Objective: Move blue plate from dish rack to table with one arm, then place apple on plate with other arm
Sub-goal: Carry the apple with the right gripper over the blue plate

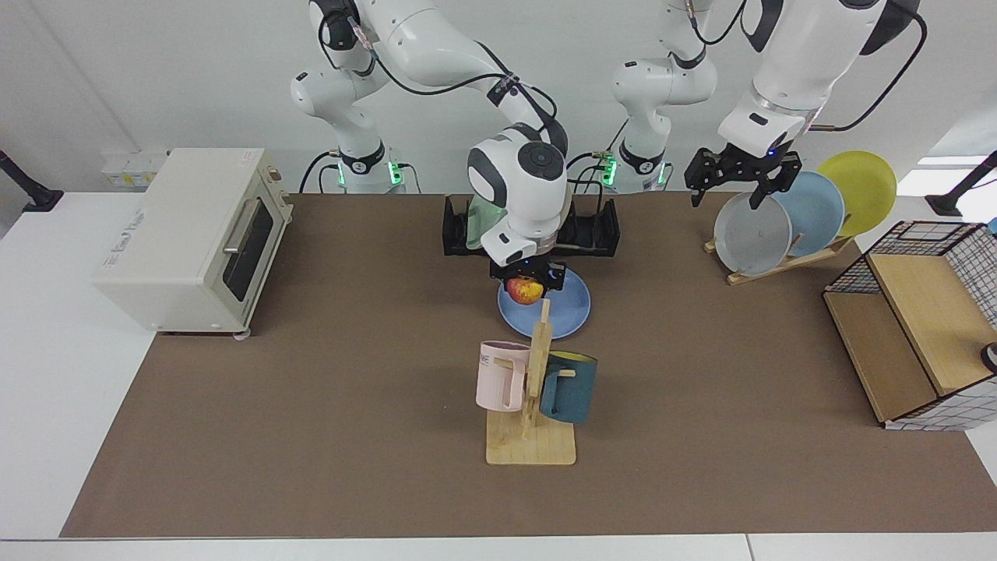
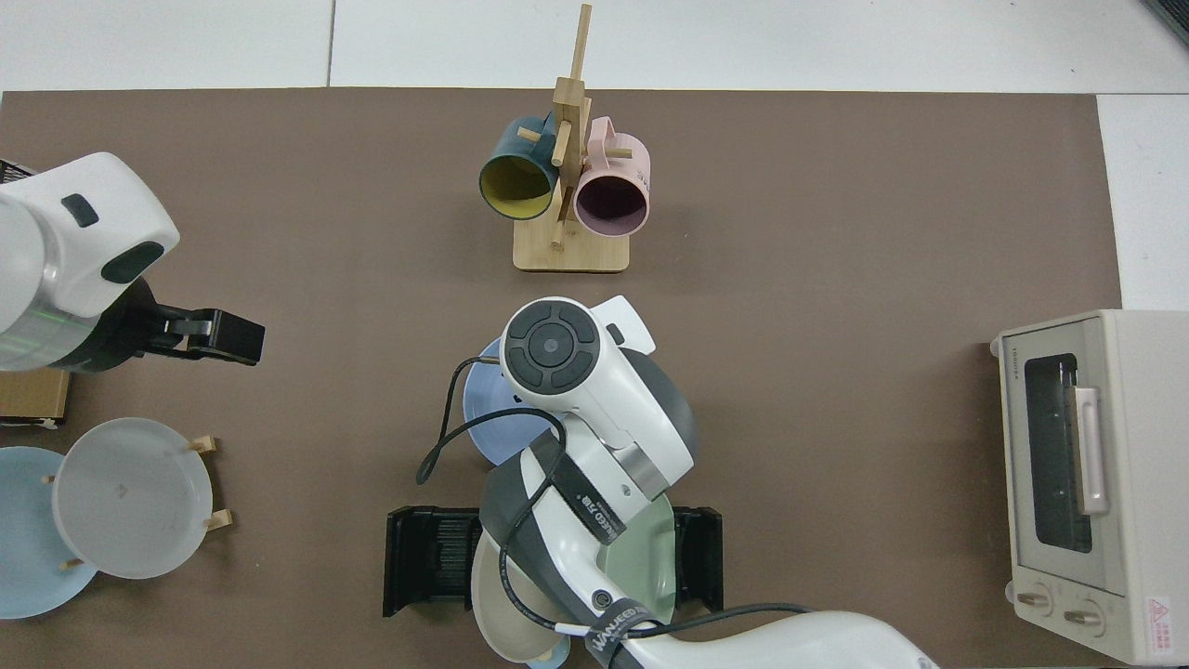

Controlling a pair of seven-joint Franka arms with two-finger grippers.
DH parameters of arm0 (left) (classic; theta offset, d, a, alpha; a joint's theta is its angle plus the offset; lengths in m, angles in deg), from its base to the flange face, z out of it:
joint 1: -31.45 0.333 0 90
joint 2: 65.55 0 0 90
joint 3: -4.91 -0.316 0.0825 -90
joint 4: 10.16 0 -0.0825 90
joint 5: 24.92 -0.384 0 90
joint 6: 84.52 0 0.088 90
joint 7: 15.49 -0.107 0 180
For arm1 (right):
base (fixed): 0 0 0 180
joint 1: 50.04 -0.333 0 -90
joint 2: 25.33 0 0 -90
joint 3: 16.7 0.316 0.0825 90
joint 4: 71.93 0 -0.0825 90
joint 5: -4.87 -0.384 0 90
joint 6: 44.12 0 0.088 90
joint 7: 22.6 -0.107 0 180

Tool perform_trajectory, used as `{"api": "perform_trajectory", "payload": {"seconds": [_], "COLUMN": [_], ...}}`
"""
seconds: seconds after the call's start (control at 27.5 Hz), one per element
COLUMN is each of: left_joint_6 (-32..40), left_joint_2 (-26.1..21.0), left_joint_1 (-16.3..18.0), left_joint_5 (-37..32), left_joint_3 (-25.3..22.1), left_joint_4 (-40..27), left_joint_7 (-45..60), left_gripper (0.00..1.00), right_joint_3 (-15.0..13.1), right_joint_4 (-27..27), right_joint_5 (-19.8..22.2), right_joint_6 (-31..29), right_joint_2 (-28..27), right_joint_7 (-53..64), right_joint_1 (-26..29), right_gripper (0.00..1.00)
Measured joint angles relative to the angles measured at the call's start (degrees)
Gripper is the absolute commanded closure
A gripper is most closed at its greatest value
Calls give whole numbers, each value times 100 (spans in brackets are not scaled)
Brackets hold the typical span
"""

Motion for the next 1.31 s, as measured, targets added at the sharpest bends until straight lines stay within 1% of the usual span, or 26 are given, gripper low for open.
{"api": "perform_trajectory", "payload": {"seconds": [0.15,0.29,0.51,0.87,0.95,1.02,1.05,1.09,1.13,1.16,1.31], "left_joint_6": [0,0,0,0,0,0,0,0,0,0,0], "left_joint_2": [0,0,0,1,4,6,7,7,7,7,8], "left_joint_1": [0,0,0,0,0,0,0,0,0,0,0], "left_joint_5": [0,0,0,0,0,0,0,0,0,0,0], "left_joint_3": [0,-5,-8,-8,-8,-8,-8,-8,-8,-8,-9], "left_joint_4": [1,1,7,15,20,25,26,27,27,27,28], "left_joint_7": [1,2,2,3,3,3,3,3,3,3,3], "left_gripper": [0,0,0,0,0,0,0,0,0,0,0], "right_joint_3": [0,2,3,-3,-14,-27,-32,-40,-44,-48,-71], "right_joint_4": [5,8,9,-3,-11,-12,-12,-13,-13,-13,-14], "right_joint_5": [-41,-186,-366,-397,-404,-430,-435,-437,-440,-445,-452], "right_joint_6": [-111,-134,-363,-377,-377,-377,-374,-373,-370,-368,-366], "right_joint_2": [-145,-238,-367,-538,-559,-566,-564,-565,-564,-565,-565], "right_joint_7": [-188,-229,-406,-484,-486,-486,-486,-486,-487,-490,-551], "right_joint_1": [-91,-185,-349,-526,-525,-515,-507,-492,-477,-465,-442], "right_gripper": [100,100,100,100,92,90,83,60,27,0,0]}}
